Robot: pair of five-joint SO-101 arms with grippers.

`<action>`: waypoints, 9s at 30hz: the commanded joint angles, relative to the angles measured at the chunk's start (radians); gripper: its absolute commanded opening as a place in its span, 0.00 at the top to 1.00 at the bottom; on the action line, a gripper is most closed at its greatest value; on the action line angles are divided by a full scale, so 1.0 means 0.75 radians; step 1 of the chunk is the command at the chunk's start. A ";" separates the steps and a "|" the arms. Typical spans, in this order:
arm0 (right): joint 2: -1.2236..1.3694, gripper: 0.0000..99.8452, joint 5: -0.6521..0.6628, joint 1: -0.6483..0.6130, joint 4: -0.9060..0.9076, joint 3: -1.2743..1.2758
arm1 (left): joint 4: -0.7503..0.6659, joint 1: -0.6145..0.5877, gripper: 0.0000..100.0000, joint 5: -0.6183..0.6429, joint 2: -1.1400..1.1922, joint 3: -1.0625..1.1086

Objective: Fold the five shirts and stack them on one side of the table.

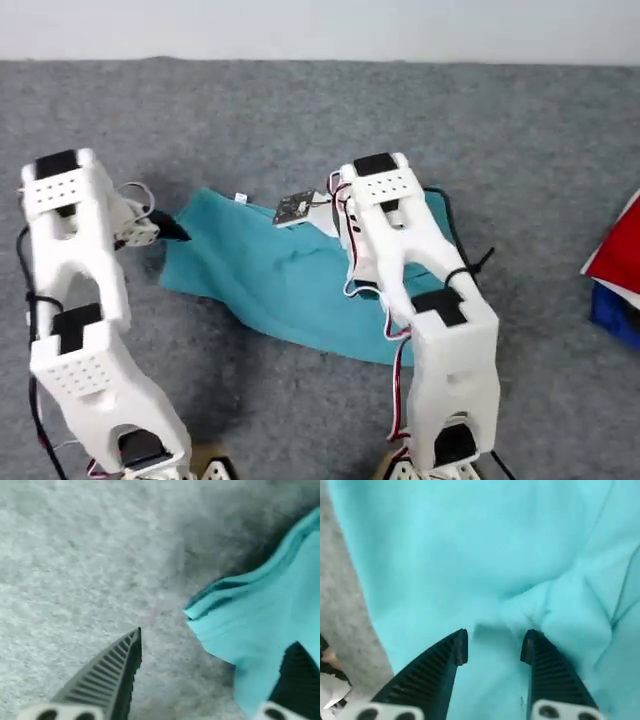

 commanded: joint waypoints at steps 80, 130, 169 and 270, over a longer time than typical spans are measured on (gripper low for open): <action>-0.173 0.74 -0.448 -0.138 -0.187 0.164 | 0.045 -0.147 0.59 -0.141 -0.082 -0.034; -0.185 0.77 -0.452 -0.232 0.024 -0.065 | 0.045 -0.149 0.59 -0.141 -0.084 0.089; 0.077 0.99 -0.364 0.036 0.030 -0.436 | 0.045 -0.139 0.59 -0.143 -0.268 0.132; -0.042 0.76 -0.280 0.128 0.048 -0.397 | 0.043 -0.037 0.59 -0.256 -0.886 0.631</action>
